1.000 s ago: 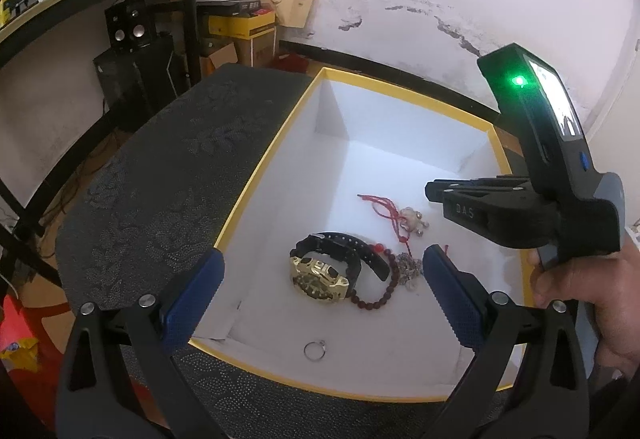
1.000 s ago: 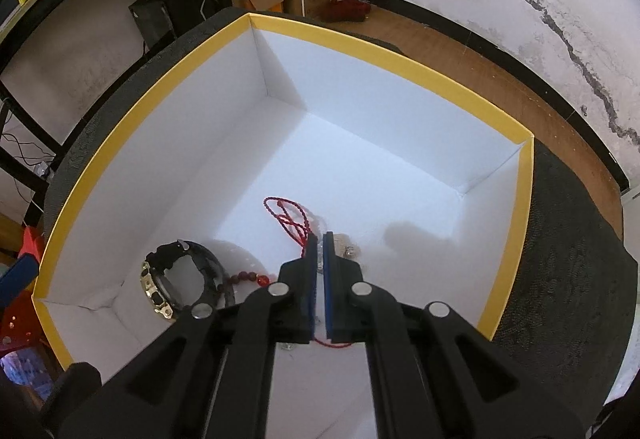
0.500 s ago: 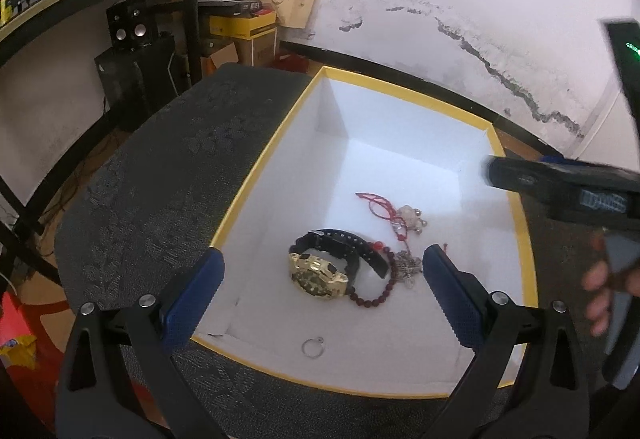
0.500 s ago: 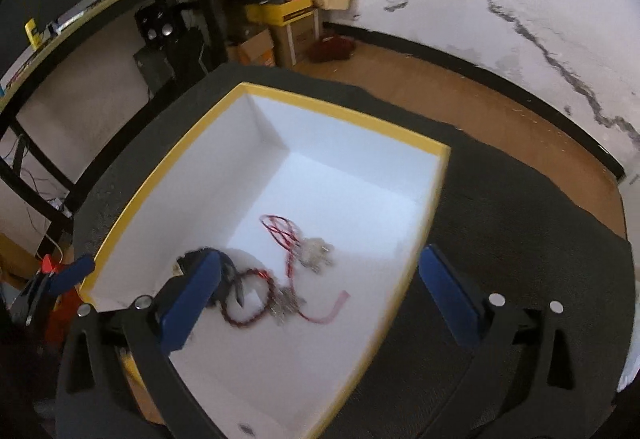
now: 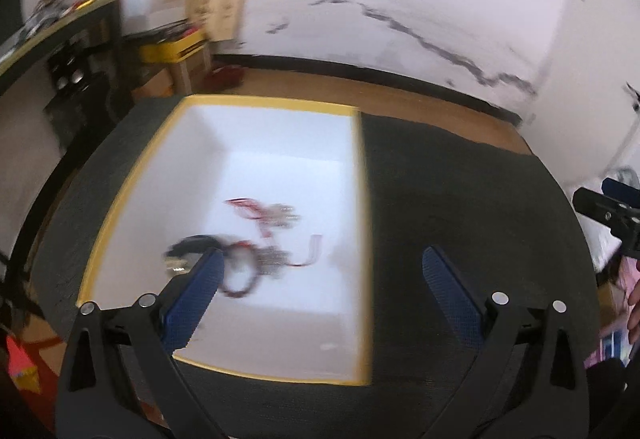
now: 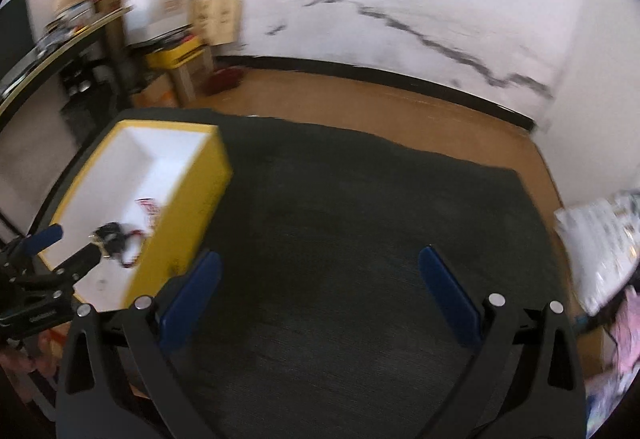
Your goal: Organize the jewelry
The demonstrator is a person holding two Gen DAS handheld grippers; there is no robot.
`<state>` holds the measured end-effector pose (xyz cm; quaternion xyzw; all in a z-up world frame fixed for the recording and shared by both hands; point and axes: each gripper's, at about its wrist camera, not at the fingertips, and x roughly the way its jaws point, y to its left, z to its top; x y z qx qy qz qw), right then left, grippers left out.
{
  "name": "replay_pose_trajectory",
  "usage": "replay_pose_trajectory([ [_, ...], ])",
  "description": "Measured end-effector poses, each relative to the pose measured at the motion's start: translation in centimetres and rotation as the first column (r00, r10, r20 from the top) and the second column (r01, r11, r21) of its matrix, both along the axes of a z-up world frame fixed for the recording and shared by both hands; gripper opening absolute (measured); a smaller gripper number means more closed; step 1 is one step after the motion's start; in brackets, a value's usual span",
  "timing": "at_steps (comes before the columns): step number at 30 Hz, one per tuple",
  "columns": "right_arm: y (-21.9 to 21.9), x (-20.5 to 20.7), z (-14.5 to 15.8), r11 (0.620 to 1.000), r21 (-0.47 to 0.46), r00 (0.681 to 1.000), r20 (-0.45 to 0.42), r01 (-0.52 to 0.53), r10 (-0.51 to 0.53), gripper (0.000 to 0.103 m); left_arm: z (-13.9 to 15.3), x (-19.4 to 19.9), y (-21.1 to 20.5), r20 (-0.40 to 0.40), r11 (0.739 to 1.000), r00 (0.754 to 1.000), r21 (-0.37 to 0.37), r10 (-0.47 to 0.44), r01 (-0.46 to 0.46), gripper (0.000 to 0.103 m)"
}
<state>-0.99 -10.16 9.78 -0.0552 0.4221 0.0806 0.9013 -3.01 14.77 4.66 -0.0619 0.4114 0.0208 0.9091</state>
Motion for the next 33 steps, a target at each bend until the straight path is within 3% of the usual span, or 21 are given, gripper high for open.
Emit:
replay_pose_trajectory([
  [5,-7.0,-1.5,0.2,0.993,0.028,0.994,0.009,0.113,-0.113,0.096,0.6,0.5,-5.5,-0.019,0.997,0.997,-0.01,-0.081,0.081,0.097],
  [11,-11.1,-3.2,-0.6,0.986,0.042,0.987,0.005,0.159,-0.159,0.096,0.5,0.2,-9.8,-0.041,0.993,0.992,-0.007,-0.12,0.12,0.097],
  [18,-12.5,-3.7,-2.0,0.982,0.068,0.984,-0.015,0.176,-0.176,0.096,-0.5,-0.3,-11.9,-0.081,0.991,0.988,-0.001,-0.132,0.132,0.097],
  [33,-12.9,-2.8,-3.9,0.987,0.057,0.988,-0.027,0.153,-0.152,0.096,-1.1,1.3,-12.2,-0.081,0.992,0.989,0.01,-0.125,0.126,0.097],
])
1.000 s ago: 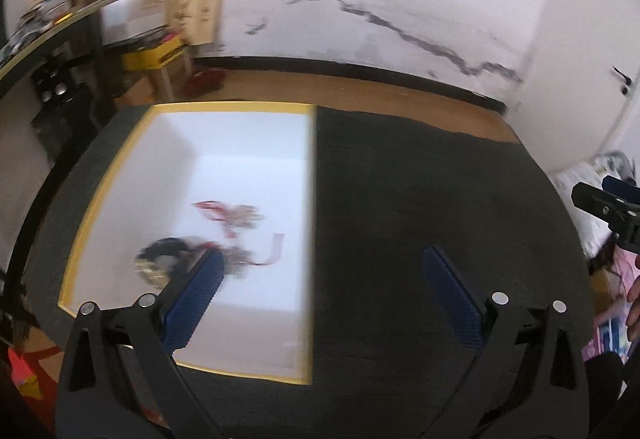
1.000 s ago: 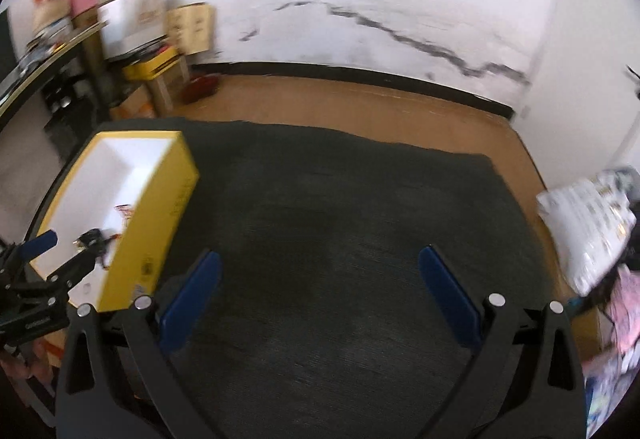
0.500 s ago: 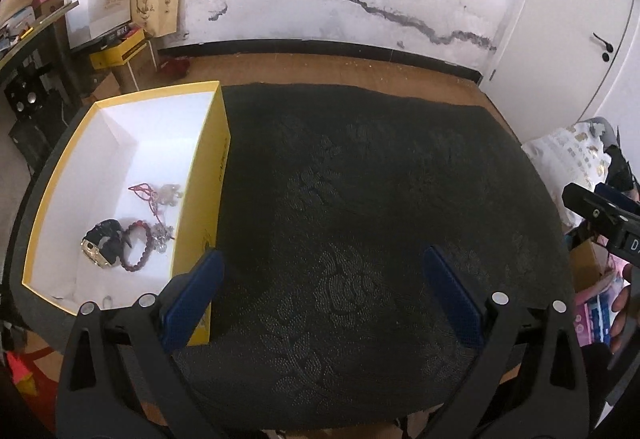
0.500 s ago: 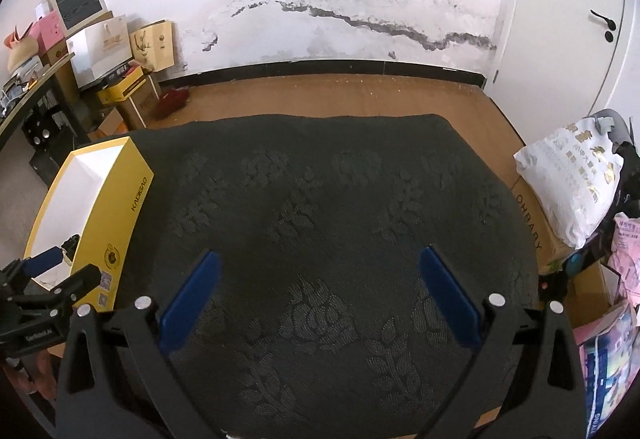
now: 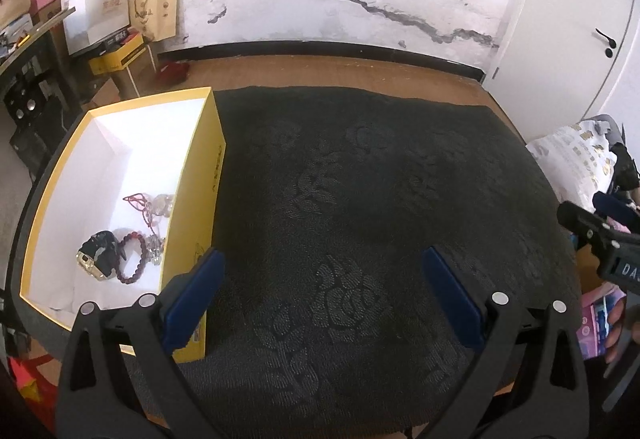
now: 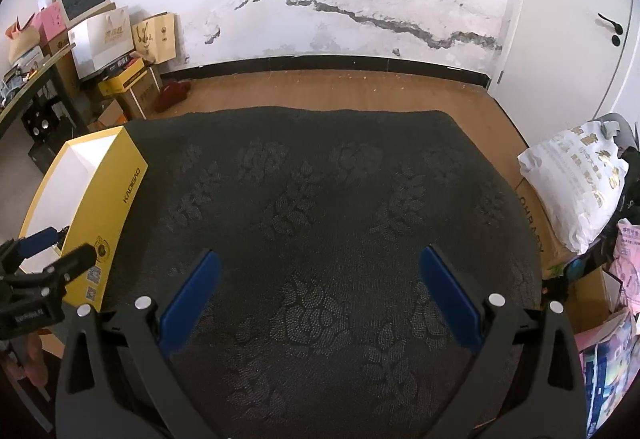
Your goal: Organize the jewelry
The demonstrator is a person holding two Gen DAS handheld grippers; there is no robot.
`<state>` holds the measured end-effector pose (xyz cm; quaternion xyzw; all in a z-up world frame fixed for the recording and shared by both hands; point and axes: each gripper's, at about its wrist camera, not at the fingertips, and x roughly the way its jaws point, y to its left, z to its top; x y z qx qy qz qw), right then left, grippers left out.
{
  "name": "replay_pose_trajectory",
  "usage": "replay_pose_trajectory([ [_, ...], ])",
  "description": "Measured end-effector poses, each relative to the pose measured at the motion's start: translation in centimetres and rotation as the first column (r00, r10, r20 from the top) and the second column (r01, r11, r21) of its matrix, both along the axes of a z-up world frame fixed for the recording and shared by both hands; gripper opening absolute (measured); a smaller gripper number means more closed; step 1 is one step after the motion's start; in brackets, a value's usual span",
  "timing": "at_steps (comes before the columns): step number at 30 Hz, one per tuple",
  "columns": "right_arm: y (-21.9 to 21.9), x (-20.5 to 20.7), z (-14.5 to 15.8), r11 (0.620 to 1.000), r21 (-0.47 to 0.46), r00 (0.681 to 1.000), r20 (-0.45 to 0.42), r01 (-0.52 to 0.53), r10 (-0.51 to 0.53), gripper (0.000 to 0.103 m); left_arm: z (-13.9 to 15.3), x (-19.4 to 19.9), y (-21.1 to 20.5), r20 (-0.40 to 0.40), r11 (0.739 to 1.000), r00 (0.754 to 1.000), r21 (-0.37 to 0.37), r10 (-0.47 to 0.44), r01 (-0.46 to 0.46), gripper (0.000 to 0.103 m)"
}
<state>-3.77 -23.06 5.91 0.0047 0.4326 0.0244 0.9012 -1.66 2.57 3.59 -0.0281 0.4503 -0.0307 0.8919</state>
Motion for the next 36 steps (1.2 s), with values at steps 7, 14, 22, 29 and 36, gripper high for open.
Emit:
replay_pose_trajectory([
  [7,0.3,0.5,-1.2,1.0,-0.001,1.0,-0.018,-0.01,0.01,0.096,-0.5,0.2,0.2,-0.016,1.0,1.0,0.006,0.025,-0.025,0.097],
  [14,0.5,0.9,-1.1,1.0,-0.005,1.0,-0.011,-0.007,0.007,0.096,-0.4,0.4,0.5,-0.018,0.999,0.999,0.014,0.029,-0.029,0.097],
  [22,1.2,0.7,-0.8,1.0,-0.009,1.0,-0.008,-0.021,0.021,0.096,0.1,0.3,0.9,-0.007,0.999,1.0,0.017,0.029,-0.029,0.097],
  [29,1.4,0.2,-0.1,1.0,-0.015,1.0,0.004,-0.028,0.028,0.096,0.5,0.0,0.7,-0.003,1.0,1.0,0.014,0.028,-0.028,0.097],
  [36,1.2,-0.6,0.6,1.0,-0.014,1.0,0.012,-0.021,0.021,0.096,0.9,-0.3,0.4,0.003,1.0,1.0,0.011,0.027,-0.027,0.097],
])
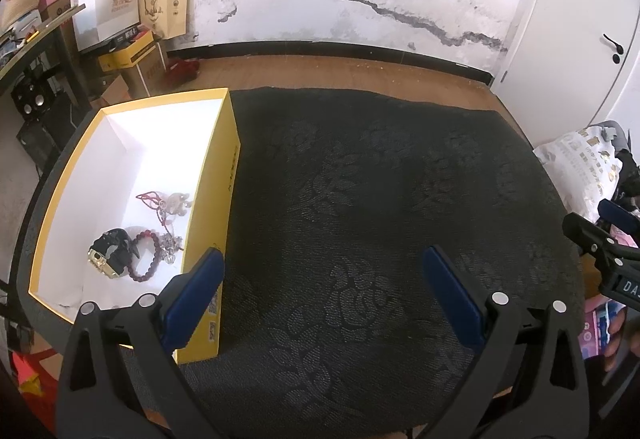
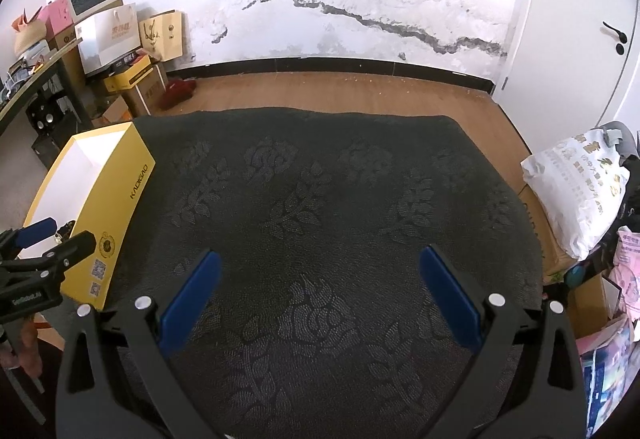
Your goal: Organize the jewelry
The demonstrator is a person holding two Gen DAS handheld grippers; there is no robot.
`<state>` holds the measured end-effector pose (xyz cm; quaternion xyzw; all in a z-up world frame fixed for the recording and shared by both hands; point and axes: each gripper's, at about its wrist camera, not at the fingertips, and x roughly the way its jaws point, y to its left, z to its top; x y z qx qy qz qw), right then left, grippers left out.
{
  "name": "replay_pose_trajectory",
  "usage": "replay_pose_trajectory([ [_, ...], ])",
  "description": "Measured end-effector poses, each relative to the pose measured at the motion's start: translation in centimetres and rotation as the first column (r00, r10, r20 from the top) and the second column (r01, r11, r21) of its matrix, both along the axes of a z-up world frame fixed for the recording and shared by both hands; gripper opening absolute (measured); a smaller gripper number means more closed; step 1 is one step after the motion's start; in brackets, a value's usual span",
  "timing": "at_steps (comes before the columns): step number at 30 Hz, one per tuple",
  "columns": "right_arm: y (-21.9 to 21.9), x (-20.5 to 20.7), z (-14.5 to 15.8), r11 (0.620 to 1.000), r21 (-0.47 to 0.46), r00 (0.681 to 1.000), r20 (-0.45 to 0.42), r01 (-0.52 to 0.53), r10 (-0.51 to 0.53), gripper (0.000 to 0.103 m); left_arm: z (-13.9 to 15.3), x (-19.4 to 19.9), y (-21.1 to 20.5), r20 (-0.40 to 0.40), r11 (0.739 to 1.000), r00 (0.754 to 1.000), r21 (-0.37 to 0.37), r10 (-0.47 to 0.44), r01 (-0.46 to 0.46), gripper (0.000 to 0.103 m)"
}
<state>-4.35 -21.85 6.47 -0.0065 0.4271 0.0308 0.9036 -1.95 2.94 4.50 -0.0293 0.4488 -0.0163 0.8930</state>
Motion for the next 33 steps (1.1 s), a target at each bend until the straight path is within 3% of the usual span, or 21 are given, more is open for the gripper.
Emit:
replay_pose_trajectory([
  [33,0.04,-0.73,1.04,1.0,-0.004,1.0,0.012,-0.004,0.004,0.096,0.43,-0.37,-0.65,0.004,1.0,1.0,-0.001,-0.009,0.009,0.097],
])
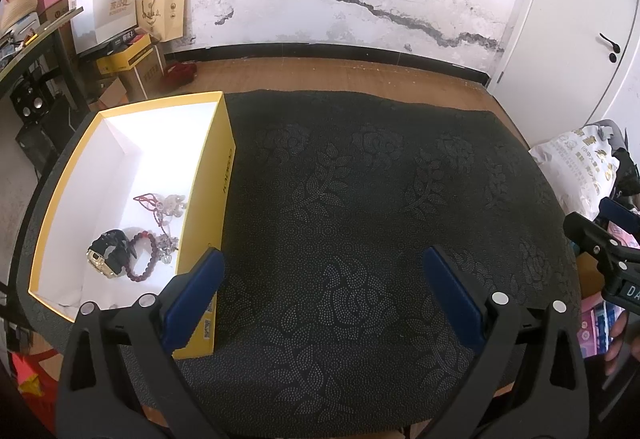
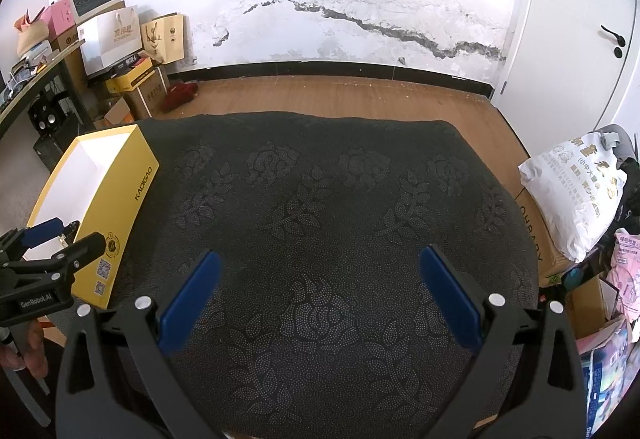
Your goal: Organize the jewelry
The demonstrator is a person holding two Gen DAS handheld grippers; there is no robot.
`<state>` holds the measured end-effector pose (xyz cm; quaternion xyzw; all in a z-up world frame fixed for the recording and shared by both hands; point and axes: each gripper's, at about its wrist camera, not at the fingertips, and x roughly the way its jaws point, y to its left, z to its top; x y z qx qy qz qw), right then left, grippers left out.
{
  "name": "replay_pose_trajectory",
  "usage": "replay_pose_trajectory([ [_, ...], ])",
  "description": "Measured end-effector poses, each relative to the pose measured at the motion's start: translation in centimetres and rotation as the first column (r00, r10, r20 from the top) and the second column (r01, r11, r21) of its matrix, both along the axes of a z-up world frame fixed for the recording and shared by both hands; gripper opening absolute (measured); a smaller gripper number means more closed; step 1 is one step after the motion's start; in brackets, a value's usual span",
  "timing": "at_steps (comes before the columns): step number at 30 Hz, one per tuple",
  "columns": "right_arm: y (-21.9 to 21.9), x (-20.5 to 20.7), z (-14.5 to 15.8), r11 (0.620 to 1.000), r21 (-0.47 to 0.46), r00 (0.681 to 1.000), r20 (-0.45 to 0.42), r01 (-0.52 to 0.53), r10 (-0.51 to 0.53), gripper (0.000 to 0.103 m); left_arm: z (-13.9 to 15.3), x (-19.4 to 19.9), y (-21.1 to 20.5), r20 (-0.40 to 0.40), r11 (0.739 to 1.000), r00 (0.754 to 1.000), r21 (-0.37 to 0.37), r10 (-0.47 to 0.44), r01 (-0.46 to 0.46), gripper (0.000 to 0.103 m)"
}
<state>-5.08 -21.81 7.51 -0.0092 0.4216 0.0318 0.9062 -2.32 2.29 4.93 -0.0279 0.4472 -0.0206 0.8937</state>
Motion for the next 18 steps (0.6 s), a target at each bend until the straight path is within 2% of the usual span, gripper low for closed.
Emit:
replay_pose_trajectory([
  [18,0.04,0.18,-0.13,1.0,-0.001,1.0,-0.003,0.002,-0.002,0.096,-0.34,0.26,-0.03,-0.008,1.0,1.0,0.002,0.003,-0.002,0.097],
])
